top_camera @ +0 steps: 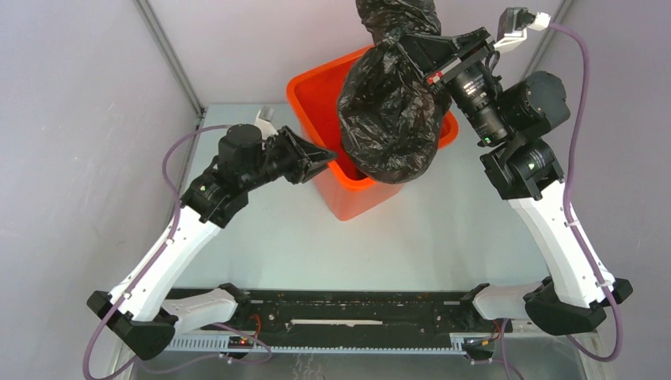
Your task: Put the trash bags into the trash bin
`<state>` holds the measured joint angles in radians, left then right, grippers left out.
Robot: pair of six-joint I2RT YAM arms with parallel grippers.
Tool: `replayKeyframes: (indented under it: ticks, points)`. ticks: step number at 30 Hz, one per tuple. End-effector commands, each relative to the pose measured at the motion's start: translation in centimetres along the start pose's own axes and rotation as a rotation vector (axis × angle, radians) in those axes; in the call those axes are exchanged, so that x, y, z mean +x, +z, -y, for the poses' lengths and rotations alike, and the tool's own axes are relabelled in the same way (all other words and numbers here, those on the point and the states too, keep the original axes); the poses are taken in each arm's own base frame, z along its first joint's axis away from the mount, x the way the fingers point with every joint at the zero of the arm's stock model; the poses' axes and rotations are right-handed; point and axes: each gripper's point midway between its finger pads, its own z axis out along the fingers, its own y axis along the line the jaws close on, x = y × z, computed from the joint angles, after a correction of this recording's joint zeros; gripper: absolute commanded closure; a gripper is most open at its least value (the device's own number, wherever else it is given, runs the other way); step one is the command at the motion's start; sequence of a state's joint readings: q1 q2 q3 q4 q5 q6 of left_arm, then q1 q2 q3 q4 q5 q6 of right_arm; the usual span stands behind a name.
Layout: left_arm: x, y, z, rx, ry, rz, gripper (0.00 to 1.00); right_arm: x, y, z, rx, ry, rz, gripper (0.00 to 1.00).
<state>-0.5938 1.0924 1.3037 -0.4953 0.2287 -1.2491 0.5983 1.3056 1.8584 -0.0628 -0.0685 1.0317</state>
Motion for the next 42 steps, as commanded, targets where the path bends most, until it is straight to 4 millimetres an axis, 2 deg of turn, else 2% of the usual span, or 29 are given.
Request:
replayKeyframes:
  ticks: [1, 5, 9, 12, 15, 21, 24, 28, 33, 36, 40, 42]
  points:
    - [2.1, -0.5, 0.1, 0.021, 0.016, -0.103, 1.00, -1.1, -0.7, -0.6, -0.019, -0.010, 0.027, 1.00]
    - [2.0, -0.9, 1.1, 0.044, -0.006, -0.104, 1.00, -2.0, 0.0, -2.1, -0.062, -0.020, 0.028, 1.00]
    - [2.1, -1.4, 3.3, 0.113, -0.064, -0.126, 1.00, -3.0, 1.7, -4.2, -0.122, -0.049, 0.041, 1.00]
    - [2.4, -1.9, 4.2, 0.143, -0.093, -0.149, 1.00, -3.1, 3.0, -4.6, -0.142, -0.045, 0.033, 1.00]
    - [1.8, -2.0, 3.3, 0.121, -0.089, -0.110, 1.00, -2.3, 3.6, -3.5, -0.126, -0.031, 0.002, 1.00]
    - [1.2, -1.1, 0.3, 0.064, -0.082, -0.098, 0.96, 1.4, 2.9, 3.7, -0.002, 0.029, -0.054, 1.00]
    - [0.9, -1.0, -0.6, 0.037, -0.037, -0.086, 0.95, 2.7, 2.8, 6.1, 0.049, 0.040, -0.089, 1.00]
    - [1.0, -1.0, -0.3, 0.049, 0.030, -0.111, 1.00, 3.1, 3.2, 6.5, 0.053, 0.034, -0.113, 1.00]
    - [2.8, -1.8, 2.8, 0.157, 0.045, -0.266, 1.00, 2.2, 3.2, 5.5, 0.047, 0.013, -0.112, 1.00]
    - [3.1, -2.9, 3.7, 0.191, 0.081, -0.288, 1.00, 1.6, 2.8, 4.5, 0.033, 0.003, -0.104, 1.00]
    - [3.1, -1.9, 1.8, 0.116, 0.082, -0.309, 0.99, 2.0, 1.9, 4.6, 0.036, 0.011, -0.105, 1.00]
    - [2.8, -1.1, 1.2, 0.091, 0.109, -0.303, 0.96, 2.4, 1.4, 5.5, 0.056, 0.010, -0.108, 1.00]
